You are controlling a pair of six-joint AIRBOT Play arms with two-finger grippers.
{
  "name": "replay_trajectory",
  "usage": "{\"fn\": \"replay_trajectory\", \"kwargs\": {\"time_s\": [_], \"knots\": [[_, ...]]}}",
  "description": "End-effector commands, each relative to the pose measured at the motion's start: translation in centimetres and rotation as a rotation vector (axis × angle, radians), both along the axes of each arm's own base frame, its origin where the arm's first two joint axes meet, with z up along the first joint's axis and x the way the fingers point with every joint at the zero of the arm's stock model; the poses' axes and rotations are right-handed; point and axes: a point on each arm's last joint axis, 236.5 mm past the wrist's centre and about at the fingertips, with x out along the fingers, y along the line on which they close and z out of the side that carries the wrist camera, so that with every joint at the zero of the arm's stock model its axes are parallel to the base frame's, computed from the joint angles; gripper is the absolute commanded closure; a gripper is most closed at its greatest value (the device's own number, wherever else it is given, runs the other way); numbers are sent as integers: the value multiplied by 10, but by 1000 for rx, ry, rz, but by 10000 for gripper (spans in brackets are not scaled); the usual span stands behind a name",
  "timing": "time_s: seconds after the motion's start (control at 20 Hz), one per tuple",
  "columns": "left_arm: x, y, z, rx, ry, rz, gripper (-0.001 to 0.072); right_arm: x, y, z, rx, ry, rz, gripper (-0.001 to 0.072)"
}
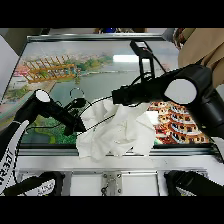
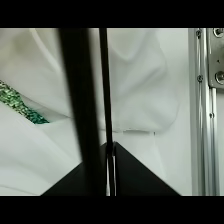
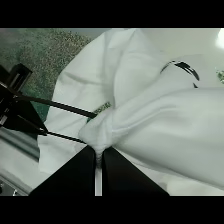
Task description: Fold the clothes and pants, and hang the long-sleeved shirts on hangers.
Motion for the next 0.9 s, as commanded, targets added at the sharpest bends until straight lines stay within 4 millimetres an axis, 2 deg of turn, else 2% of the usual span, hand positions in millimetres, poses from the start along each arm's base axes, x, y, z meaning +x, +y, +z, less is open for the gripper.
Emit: {"fn": "replay_trajectory", "kwargs": {"time_s": [0.0, 0.4, 0.85], "knots": [[0, 0, 0, 2, 0, 0, 691, -7, 35, -2, 62, -2, 78, 689], [0, 1, 0, 3, 0, -1, 691, -11, 75, -2, 151, -3, 125, 689], [0, 1, 0, 3, 0, -1, 691, -35, 122, -32, 129, 4, 235, 690]]}}
